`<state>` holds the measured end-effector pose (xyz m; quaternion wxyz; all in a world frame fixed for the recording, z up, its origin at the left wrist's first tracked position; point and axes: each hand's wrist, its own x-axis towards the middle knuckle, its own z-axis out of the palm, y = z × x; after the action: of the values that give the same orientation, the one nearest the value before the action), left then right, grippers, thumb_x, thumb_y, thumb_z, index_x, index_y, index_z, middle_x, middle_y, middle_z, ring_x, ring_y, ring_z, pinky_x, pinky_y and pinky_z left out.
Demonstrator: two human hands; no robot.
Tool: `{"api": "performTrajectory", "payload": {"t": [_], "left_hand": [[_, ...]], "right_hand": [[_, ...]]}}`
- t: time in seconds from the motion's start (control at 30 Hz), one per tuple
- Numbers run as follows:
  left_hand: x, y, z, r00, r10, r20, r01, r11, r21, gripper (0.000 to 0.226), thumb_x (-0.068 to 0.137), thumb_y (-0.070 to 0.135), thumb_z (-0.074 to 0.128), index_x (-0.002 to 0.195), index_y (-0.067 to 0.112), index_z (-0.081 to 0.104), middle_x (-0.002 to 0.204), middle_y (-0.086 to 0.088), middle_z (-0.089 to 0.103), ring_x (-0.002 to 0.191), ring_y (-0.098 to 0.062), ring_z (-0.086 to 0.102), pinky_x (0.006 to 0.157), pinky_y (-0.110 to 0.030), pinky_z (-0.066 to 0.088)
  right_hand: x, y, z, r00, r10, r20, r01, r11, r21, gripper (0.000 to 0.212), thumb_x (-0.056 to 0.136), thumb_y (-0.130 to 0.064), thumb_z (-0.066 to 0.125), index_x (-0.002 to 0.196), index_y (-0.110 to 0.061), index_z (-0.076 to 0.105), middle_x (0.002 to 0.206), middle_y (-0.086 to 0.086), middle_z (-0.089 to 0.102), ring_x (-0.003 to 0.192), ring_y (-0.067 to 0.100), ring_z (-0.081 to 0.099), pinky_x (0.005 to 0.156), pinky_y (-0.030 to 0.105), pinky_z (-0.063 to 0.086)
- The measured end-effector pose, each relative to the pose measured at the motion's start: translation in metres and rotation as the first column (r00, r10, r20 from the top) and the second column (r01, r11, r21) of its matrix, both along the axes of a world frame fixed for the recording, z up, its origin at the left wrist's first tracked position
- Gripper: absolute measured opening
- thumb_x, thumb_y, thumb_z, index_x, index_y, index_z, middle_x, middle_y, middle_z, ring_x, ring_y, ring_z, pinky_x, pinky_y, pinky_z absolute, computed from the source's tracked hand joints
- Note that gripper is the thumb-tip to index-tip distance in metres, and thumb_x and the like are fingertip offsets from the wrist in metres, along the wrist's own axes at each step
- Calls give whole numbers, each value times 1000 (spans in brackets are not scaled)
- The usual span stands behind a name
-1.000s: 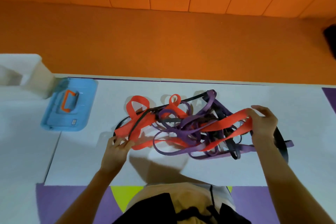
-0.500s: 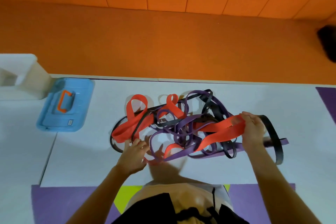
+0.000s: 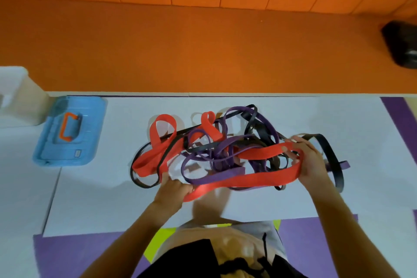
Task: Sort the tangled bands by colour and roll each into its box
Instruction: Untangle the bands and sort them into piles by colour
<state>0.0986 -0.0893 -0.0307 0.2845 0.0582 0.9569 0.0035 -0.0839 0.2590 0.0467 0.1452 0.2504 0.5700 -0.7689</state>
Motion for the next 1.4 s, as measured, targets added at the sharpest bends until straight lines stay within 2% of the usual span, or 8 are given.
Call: {"api": "performTrajectory", "payload": {"t": [0.2, 0.33, 0.6, 0.93, 1.03, 1.13, 1.23, 1.4], "left_hand": [[13, -51, 26, 981, 47, 187, -112, 930, 351, 33, 86, 2, 60, 93, 32, 69, 105, 14, 71, 111, -6, 61, 107, -44, 20], [21, -88, 45, 964, 264, 40, -241, 793, 560, 19, 79, 3, 73, 79, 22, 72, 84, 16, 72, 82, 6, 61, 85, -30, 50], [13, -121, 47, 466, 806, -365, -552, 587, 591, 23, 82, 2, 72, 85, 23, 65, 89, 11, 64, 82, -19, 65, 76, -39, 54], [15, -117, 20, 135, 977, -168, -766, 210, 607, 15, 92, 9, 61, 101, 18, 69, 110, -10, 68, 98, -36, 67, 88, -43, 52], [23, -117, 17, 23, 1000, -22, -742, 31, 670, 15, 95, 10, 54, 103, 16, 66, 103, -14, 75, 82, -37, 75, 91, -49, 57], [33, -115, 17, -31, 995, 97, -671, -93, 736, 14, 95, 3, 51, 101, 10, 62, 96, -17, 72, 57, -26, 75, 72, -35, 62], [39, -113, 18, -60, 994, 95, -670, -111, 734, 16, 100, 4, 44, 98, 8, 59, 91, -19, 69, 53, -23, 71, 49, -17, 51], [36, -102, 23, -115, 982, 153, -628, -191, 755, 30, 108, 32, 47, 84, 18, 56, 86, -11, 65, 52, -26, 68, 55, -32, 55]], "right_hand": [[-6, 0, -3, 997, -56, 57, 56, 998, 4, 26, 97, -2, 62, 120, -14, 64, 116, 10, 74, 68, 12, 77, 49, 20, 55], [-2, -1, -16, 996, -83, -24, 82, 995, -51, 33, 92, 4, 67, 117, -18, 70, 128, 20, 72, 85, 21, 79, 82, 36, 63], [22, -23, -28, 895, 443, 44, -444, 896, 14, 55, 99, 8, 52, 138, -29, 61, 136, 11, 65, 116, 35, 72, 87, 47, 62], [34, -50, -17, 225, 823, 522, -821, -128, 556, 47, 97, -53, 68, 139, -32, 64, 143, -17, 41, 125, 15, 60, 80, 19, 50], [24, -56, -8, 300, 772, 561, -609, -298, 735, 20, 99, -53, 59, 102, -38, 71, 108, -10, 71, 97, 19, 73, 75, 28, 56], [8, -77, -10, 437, 832, 342, -309, -217, 926, 9, 94, -38, 64, 96, -30, 68, 91, -7, 71, 92, 23, 71, 80, 39, 59], [-6, -108, -22, 222, 943, 249, -271, -186, 945, 49, 88, -34, 77, 133, -30, 59, 131, -4, 60, 127, 21, 53, 105, 42, 51], [-11, -137, -72, -139, 746, 651, -177, -666, 725, 117, 80, -44, 83, 166, -35, 3, 174, 0, 0, 161, 29, -1, 123, 72, 4]]}}
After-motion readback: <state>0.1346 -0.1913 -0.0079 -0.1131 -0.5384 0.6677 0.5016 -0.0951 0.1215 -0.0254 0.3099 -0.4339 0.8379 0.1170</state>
